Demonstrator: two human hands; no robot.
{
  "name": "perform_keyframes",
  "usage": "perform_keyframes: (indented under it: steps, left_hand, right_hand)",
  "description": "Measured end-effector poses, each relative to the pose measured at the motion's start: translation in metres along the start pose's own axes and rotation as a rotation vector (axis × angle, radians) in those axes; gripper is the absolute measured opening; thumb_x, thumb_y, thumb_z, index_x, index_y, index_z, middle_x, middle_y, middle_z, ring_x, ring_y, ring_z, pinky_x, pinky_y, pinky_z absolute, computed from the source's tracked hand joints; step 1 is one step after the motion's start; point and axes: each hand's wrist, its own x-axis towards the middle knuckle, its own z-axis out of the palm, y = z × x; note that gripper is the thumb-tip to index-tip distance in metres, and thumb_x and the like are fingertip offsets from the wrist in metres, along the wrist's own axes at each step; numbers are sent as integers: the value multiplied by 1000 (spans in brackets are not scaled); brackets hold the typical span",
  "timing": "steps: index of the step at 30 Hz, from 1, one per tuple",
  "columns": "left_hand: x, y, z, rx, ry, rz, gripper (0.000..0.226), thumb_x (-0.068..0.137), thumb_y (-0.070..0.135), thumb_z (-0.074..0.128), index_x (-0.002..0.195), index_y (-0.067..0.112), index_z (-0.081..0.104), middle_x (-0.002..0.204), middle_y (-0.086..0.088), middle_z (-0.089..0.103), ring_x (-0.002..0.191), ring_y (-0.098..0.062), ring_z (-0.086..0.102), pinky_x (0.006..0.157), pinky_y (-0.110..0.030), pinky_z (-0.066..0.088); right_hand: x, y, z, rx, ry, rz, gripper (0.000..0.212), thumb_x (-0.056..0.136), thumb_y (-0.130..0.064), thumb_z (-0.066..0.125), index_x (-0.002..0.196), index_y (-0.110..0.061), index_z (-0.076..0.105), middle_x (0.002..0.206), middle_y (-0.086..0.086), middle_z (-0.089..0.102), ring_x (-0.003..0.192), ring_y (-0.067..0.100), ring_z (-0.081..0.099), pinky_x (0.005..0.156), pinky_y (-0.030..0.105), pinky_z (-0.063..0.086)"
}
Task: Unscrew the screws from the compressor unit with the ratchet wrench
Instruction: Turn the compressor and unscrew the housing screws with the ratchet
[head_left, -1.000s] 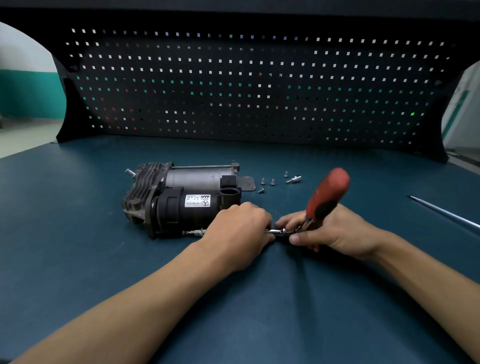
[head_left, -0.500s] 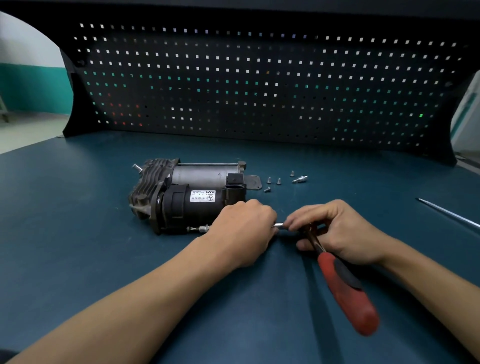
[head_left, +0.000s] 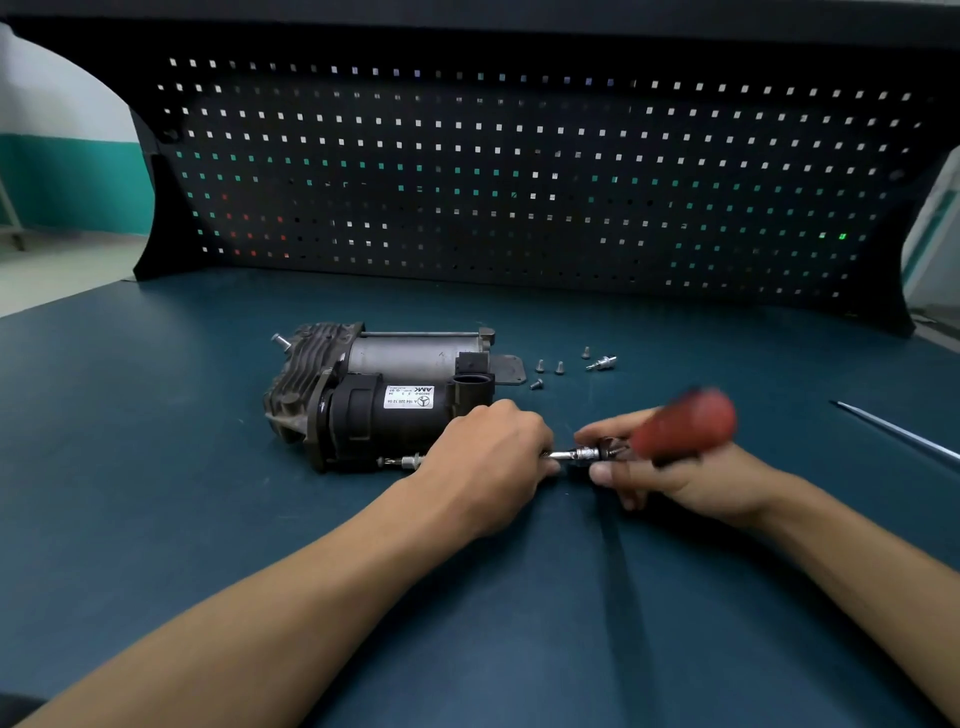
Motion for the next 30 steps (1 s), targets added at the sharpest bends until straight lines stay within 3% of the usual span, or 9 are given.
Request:
perform_keyframes:
  steps: [3,7,11,16,22,30]
  left_hand:
    - [-1,1,-1,-2,9,2,27,97,44,56,102,21,68,96,-11,60,89,-35,56,66,-35,36]
    - [-1,2,-2,-7,17,3,25,96,43,57,103,22,68,94,-10,61,89,-35,56,67,-35,36]
    - [-2,5,-3,-16,10,5,24,96,42,57,98,21,68,87,-7,55,79,-30,46,66,-35,34]
    - [-2,6,-5,-10,28,13,22,95,42,57,97,22,68,90,-8,58,81,-32,48,66,-35,36]
    - [-2,5,-4,15,13,3,23,95,42,60,98,21,67,86,-5,50,80,-31,46,66,-35,34]
    - [-3,6,-5,29,-5,-9,24,94,44,60,103,23,67,100,-9,59,94,-33,56,68,-35,36]
  right_hand:
    - [2,-3,3,17,28,42,46,70,-39,76,101,-5,71,80,-4,74,50,18,63,46,22,48]
    - [6,-5,6,49,46,123,64,72,-57,66,104,-2,67,69,1,71,46,19,63,42,21,47]
    - [9,-7,5,111,16,203,59,80,-57,58,102,-3,64,78,20,72,46,22,62,41,23,46]
    - [10,-7,2,172,20,261,40,100,-42,50,95,-3,60,71,21,70,44,22,61,38,23,46]
    - [8,-7,2,204,25,225,45,77,-39,68,98,0,63,76,12,66,52,19,64,43,20,48]
    - [3,-8,-2,231,-8,136,46,66,-30,81,102,-4,69,92,16,70,62,28,69,51,25,56]
